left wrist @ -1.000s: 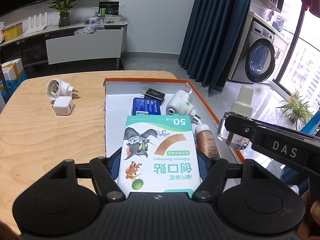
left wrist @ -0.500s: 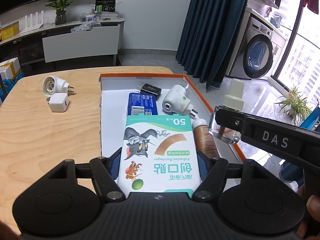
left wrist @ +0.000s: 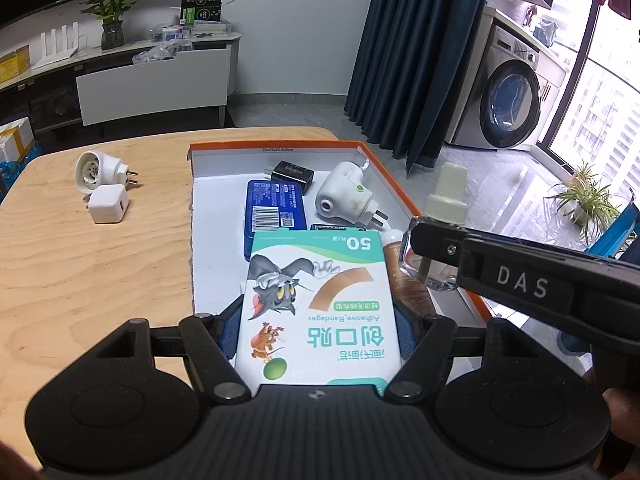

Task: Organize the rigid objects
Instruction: 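Lower the bandage box into the box with the left tool while the right releases the bottle inside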

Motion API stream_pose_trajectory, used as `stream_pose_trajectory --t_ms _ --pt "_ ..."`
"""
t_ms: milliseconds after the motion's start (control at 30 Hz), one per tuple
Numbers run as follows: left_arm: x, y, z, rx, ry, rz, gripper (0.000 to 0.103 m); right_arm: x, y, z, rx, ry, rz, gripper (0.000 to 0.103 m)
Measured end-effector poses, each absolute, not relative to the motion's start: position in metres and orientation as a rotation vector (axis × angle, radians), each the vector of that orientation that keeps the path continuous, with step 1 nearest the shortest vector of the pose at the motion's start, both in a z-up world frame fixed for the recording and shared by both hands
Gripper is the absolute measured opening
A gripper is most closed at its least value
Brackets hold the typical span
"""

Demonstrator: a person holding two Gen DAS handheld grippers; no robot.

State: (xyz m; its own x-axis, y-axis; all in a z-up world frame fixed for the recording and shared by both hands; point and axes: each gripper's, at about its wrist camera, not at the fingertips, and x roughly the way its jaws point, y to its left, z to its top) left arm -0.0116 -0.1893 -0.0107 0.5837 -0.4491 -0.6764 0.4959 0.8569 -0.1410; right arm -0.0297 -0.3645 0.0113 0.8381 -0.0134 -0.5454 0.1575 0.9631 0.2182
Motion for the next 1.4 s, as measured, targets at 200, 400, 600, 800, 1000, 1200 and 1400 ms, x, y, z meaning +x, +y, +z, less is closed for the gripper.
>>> stream_pose_trajectory --t_ms 200,400,600,800,1000,1200,1400 --pt "-0.012 -0.191 -0.012 0.070 0.775 -0.561 0.072 -0.030 -0.365 0.009 0.266 0.578 -0.087 0.037" --pt "-0.012 -0.193 -0.014 0.074 0.783 -0.568 0.072 -0.030 -0.362 0.006 0.268 0.594 -0.081 0.037" --pt "-0.012 -0.195 -0.015 0.081 0.788 -0.572 0.072 -0.030 -0.363 0.008 0.270 0.590 -0.083 0.045" --pt "-0.010 -0.196 -0.018 0.081 0.799 -0.580 0.072 -0.036 -0.371 0.013 0.270 0.562 -0.125 0.057" --pt "-0.008 -0.199 -0.020 0.080 0.805 -0.608 0.074 -0.038 -0.373 0.020 0.259 0.542 -0.143 0.066" --pt "-0.005 -0.188 -0.012 0.050 0.785 -0.583 0.086 -0.038 -0.367 0.027 0.245 0.523 -0.134 0.069" --pt "0.008 -0.160 -0.003 0.014 0.767 -0.503 0.087 -0.032 -0.352 0.030 0.225 0.528 -0.104 0.072"
